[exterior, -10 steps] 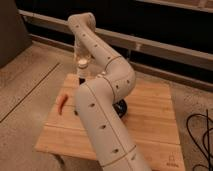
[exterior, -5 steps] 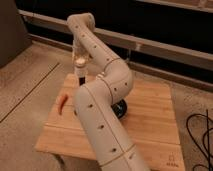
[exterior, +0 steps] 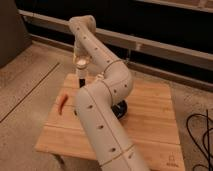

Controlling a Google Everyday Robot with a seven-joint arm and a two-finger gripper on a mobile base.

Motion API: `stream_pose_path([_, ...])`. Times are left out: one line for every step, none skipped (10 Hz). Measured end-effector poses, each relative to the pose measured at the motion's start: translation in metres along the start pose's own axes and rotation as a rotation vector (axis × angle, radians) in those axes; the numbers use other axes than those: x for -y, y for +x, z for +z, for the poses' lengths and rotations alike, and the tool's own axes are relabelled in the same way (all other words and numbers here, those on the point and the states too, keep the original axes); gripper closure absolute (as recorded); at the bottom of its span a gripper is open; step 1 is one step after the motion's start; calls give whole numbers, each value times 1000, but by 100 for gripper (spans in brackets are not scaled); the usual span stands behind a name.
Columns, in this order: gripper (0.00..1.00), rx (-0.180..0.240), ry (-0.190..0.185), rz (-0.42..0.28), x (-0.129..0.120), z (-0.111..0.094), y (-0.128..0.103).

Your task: Place the ceramic cup over the eraser

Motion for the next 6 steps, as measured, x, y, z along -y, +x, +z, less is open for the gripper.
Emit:
stream_pose_path([100, -10, -2, 0, 0, 7, 2])
stream_pose_path([100, -20, -5, 0, -1, 13, 4])
stream_pose_path([100, -31, -9, 1, -1, 20, 7])
stream_pose_path([100, -46, -14, 5, 0, 29, 11])
stream_pose_path([100, -57, -17, 9, 1, 36, 14])
stream_pose_path([100, -68, -18, 11, 2, 42, 17])
